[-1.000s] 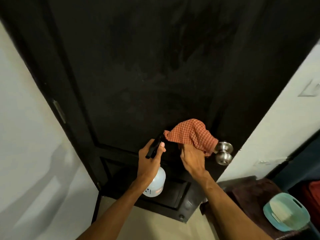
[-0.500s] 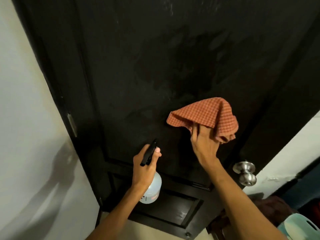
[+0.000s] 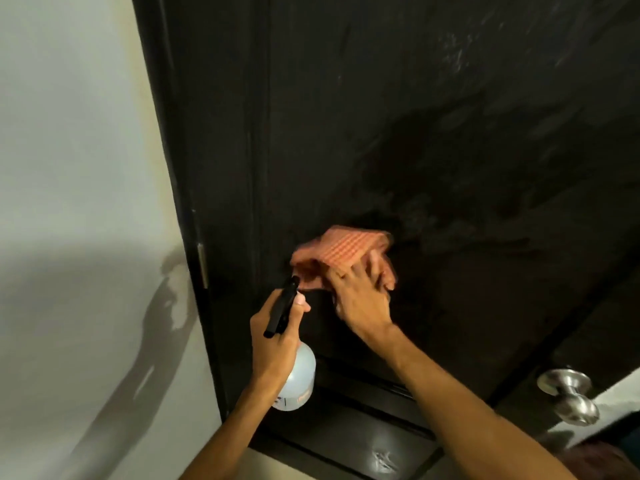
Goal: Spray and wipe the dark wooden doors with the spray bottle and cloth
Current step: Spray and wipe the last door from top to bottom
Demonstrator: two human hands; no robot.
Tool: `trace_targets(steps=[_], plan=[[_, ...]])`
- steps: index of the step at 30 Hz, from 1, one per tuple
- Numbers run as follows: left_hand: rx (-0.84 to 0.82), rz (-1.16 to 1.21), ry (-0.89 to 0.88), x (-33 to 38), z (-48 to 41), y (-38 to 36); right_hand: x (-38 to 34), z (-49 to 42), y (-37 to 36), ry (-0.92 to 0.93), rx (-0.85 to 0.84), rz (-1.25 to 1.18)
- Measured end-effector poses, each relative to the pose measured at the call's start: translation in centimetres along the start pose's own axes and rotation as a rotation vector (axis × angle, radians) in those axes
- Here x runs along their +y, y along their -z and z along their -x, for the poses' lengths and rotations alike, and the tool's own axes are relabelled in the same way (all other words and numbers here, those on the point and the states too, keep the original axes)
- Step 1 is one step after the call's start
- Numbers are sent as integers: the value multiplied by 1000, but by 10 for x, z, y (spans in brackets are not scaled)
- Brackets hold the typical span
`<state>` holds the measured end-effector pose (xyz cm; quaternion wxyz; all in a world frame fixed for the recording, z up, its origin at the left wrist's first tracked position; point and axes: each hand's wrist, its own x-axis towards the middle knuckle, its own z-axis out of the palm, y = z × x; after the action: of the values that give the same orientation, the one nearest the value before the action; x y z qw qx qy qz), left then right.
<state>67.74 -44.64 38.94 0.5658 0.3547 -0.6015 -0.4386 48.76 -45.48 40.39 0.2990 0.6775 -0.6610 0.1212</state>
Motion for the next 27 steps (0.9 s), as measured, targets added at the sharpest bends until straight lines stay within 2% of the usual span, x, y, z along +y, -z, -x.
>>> trace_targets(steps=[2, 4, 5, 7, 11, 12, 15, 17, 18, 20, 22, 24, 25, 27], plan=[[18, 10, 4, 0, -3, 10, -19, 16, -27, 309, -259, 63], [30, 3, 7, 1, -5, 21, -20, 22, -42, 406, -458, 138], [31, -3, 0, 3, -7, 24, -19, 15, -37, 408, -442, 161], [25, -9, -12, 9, -10, 29, -17, -13, -16, 376, -261, 180], [9, 35, -21, 27, -12, 20, -13, -70, 36, 104, 22, 118], [6, 47, -29, 30, -12, 16, -15, -72, 40, 103, 28, 105], [-46, 84, -56, 40, -7, -2, -1, -33, 32, 360, -234, 149], [-88, 112, -62, 42, -1, -14, 28, -7, 36, 416, -353, 168], [-107, 124, -75, 44, 2, -22, 47, 0, 51, 397, -343, 209], [-139, 128, -98, 46, 9, -39, 88, 8, 79, 253, -135, 244], [-162, 134, -107, 53, 15, -56, 128, 13, 110, -56, 117, 191], [-184, 139, -128, 63, 22, -78, 146, 27, 127, -380, 268, 137], [-194, 138, -128, 69, 26, -90, 147, 39, 125, -423, 255, 140], [-209, 148, -124, 79, 30, -109, 150, 70, 106, -289, 56, 143]])
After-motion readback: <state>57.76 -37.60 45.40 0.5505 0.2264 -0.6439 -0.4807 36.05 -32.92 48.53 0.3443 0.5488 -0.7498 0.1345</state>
